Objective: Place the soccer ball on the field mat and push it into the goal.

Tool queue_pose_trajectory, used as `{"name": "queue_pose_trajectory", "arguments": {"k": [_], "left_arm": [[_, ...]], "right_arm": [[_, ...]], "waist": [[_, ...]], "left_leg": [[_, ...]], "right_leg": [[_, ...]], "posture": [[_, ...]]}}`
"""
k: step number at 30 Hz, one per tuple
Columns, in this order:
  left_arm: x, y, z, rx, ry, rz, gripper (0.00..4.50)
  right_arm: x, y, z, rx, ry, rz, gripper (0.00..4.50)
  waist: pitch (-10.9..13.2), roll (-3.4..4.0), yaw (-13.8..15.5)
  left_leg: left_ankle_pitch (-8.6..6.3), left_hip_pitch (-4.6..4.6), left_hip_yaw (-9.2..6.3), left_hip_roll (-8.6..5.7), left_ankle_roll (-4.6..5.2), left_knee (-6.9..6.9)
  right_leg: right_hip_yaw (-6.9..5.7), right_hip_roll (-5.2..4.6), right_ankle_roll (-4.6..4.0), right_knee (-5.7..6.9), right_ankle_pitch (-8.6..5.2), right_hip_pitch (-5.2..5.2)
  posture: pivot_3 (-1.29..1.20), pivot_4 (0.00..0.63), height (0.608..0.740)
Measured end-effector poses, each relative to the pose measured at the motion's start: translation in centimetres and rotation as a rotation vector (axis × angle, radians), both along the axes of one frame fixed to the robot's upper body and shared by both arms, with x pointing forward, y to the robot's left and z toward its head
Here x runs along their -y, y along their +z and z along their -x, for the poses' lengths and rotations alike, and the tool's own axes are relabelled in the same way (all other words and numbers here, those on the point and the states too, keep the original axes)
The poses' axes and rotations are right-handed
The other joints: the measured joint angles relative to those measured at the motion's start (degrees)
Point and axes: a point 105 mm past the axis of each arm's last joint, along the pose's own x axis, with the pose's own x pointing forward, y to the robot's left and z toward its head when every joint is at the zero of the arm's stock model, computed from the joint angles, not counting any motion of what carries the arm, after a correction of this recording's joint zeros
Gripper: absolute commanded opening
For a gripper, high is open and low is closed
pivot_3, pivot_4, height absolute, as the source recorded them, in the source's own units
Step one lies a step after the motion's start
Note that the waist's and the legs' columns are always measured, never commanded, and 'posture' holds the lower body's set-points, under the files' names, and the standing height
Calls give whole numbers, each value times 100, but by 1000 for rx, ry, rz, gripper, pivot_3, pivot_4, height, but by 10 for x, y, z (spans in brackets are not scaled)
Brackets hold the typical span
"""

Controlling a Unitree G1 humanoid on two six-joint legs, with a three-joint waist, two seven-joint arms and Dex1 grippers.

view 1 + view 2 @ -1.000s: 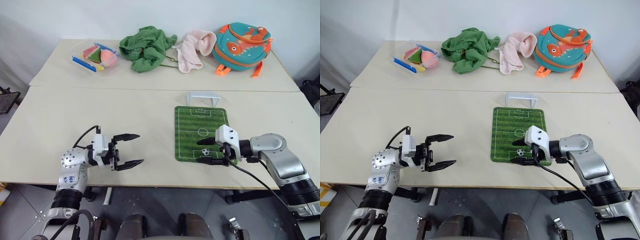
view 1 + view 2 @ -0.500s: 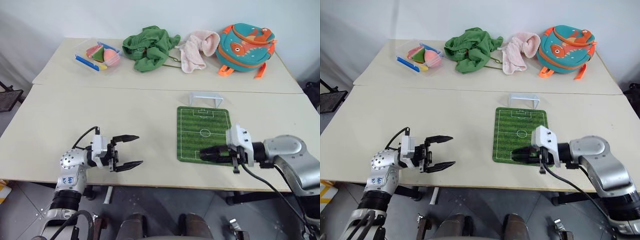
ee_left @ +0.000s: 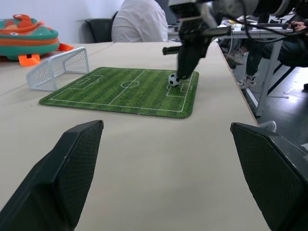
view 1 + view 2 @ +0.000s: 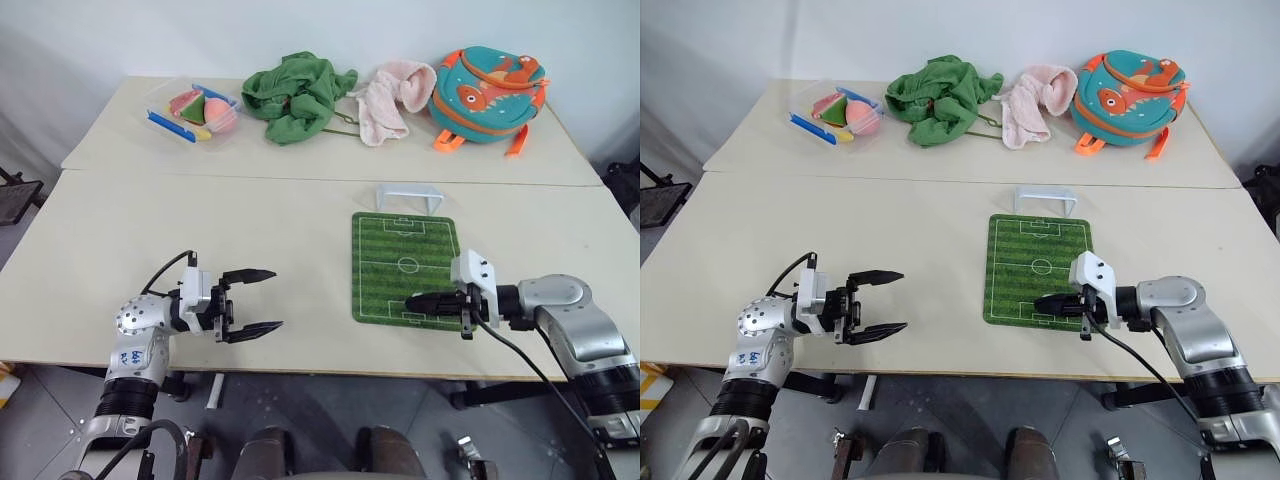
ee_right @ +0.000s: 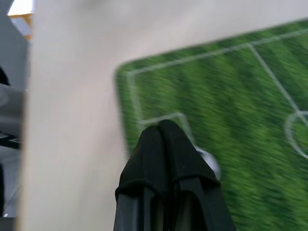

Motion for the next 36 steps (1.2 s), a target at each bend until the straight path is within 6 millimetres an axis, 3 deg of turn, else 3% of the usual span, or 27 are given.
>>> {"name": "queue_pose_trajectory", "arguments": {"k": [4,6,8,11,14,18,26,32,36], "left_arm": [[-4,2,-1,2,6,-15,4500],[-4,3,-2,6,6,-15,4500],[-4,7,-5,18,7,-14,4500],[-2,16,-11,45,0,-11,4500],[-1,14,-13,36,3,-2,4500],[2,13,-13,35,-5,10,4500],[5,10,-16,25,-3,21,4500],[3,11,-21,20,22,31,4500],[-2,12,-27,-42,72,69,4500]], "right_arm": [[4,7,-29,91,-65,7,36],[6,23,-53,201,-133,6,36],[7,52,-78,332,-215,-39,36],[8,97,-92,491,-268,-105,36],[9,114,-89,552,-266,-146,36],[17,103,-83,527,-276,-123,36],[62,97,-64,495,-407,-61,36],[71,63,-46,343,-421,-37,36],[87,50,-31,267,-444,-36,923]], "waist": [[3,0,-32],[6,5,-77],[16,10,-135],[26,19,-132],[26,18,-134],[27,18,-134],[28,19,-134],[29,19,-132],[30,17,-119]], "left_leg": [[0,2,4,2,-1,2],[1,1,5,4,-1,1],[1,0,2,5,-2,0],[1,-3,-8,3,-2,-2],[0,-6,-14,1,0,-6],[0,-9,-14,-1,0,-5],[0,-8,-11,0,0,-1],[0,-8,-8,0,0,-1],[0,-8,-11,-1,0,-1]], "right_leg": [[2,1,0,3,0,-1],[3,1,0,4,0,-4],[1,1,0,8,0,-5],[-5,0,0,9,0,-5],[-16,-1,0,6,0,-1],[-18,-3,0,6,0,-2],[-15,-3,0,6,0,-1],[-14,-3,0,5,0,-2],[-14,-3,0,4,0,0]], "posture": [[0,150,740],[0,150,740],[0,150,740],[0,150,740],[0,150,740],[0,150,740],[0,150,740],[0,150,740],[0,150,740]]}}
